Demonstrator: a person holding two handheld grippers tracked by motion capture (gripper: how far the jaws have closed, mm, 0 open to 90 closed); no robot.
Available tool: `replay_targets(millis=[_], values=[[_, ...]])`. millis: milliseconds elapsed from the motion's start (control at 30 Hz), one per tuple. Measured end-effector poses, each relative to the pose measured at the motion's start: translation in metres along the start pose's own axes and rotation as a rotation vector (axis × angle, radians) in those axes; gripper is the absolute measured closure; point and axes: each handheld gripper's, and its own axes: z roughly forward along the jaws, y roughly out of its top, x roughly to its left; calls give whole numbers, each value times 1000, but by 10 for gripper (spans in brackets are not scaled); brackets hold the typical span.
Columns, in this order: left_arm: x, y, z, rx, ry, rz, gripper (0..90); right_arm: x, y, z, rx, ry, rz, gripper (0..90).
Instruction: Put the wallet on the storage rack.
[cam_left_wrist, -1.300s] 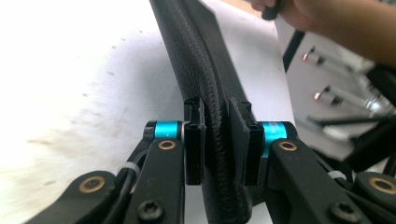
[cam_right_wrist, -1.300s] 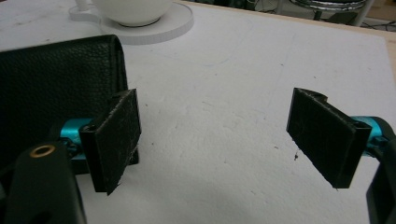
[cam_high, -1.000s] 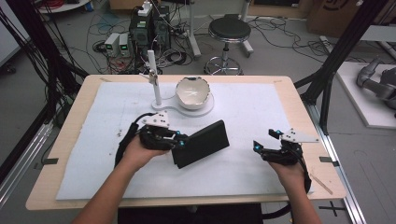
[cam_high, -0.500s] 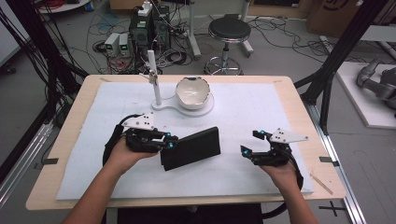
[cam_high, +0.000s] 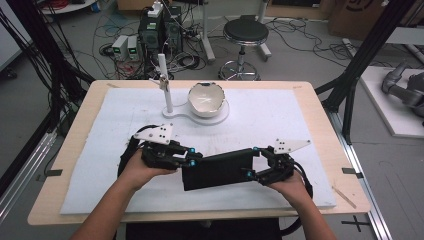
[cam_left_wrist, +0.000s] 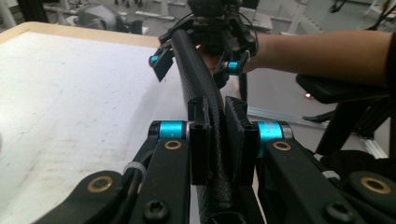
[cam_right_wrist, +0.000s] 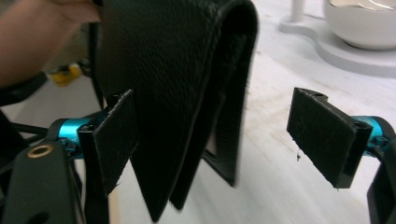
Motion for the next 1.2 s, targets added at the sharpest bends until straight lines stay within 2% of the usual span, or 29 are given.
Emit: replay_targets(millis=[33, 67, 100, 133, 167, 200, 233, 267, 400, 433, 467, 500, 533, 567, 600, 633, 667, 700, 767, 833, 867, 967, 1000, 1067, 1133, 1200], values=[[0, 0, 1, -7, -10, -3, 802, 0, 0, 0, 0, 0, 0, 176], [0, 0, 1, -9, -20, -2, 801, 0, 1, 3, -9, 44, 15, 187], [0, -1, 2, -9, -20, -5, 801, 0, 1, 3, -9, 44, 15, 187], [1, -2, 5, -2, -20, -9, 800, 1, 1, 5, -13, 97, 10, 360], [1, -2, 5, -2, -20, -9, 800, 1, 1, 5, -13, 97, 10, 360], [5, -6, 6, 3, -22, -18, 799, 5, 3, 6, -12, 118, -24, 528], [5, -6, 6, 3, -22, -18, 797, 5, 3, 6, -12, 118, -24, 528], [8, -10, 5, 4, 4, -26, 793, 6, 5, 6, 19, 136, -30, 697], [12, -15, 5, 25, 34, -41, 762, 9, 8, 7, 54, 133, -43, 748], [12, -16, 4, 29, 55, -42, 737, 10, 10, 8, 66, 126, -51, 751], [13, -17, 3, 29, 72, -44, 644, 12, 11, 8, 81, 111, -49, 752], [14, -17, 1, 30, 82, -52, 607, 12, 12, 6, 80, 95, -46, 752], [16, -18, -6, 22, 135, -64, 571, 11, 13, 4, 77, 79, -46, 751], [16, -18, -6, 22, 135, -64, 517, 11, 13, 4, 77, 79, -46, 751], [20, -20, -16, 16, 178, -79, 475, 10, 17, -3, 72, 34, -44, 750], [20, -20, -16, 16, 178, -79, 457, 10, 17, -3, 72, 34, -44, 750], [23, -24, -28, 23, 223, -88, 431, 12, 22, -11, 73, -11, -68, 750], [25, -26, -34, 17, 246, -97, 397, 12, 25, -16, 71, -33, -76, 750], [27, -30, -40, 10, 261, -106, 366, 12, 28, -21, 67, -51, -77, 750], [30, -37, -52, 9, 302, -124, 298, 12, 37, -35, 56, -116, -83, 749], [31, -41, -57, 9, 324, -137, 298, 12, 37, -35, 56, -116, -83, 749], [32, -55, -69, 43, 393, -151, 261, 11, 48, -47, 26, -182, -83, 749], [33, -59, -73, 62, 415, -153, 250, 10, 59, -51, 11, -216, -79, 749], [34, -67, -77, 74, 441, -164, 240, 9, 65, -52, 8, -233, -85, 748], [33, -73, -82, 61, 469, -158, 234, 5, 79, -52, 9, -266, -88, 748], [33, -77, -86, 65, 466, -150, 219, 0, 92, -48, 30, -286, -79, 747]])
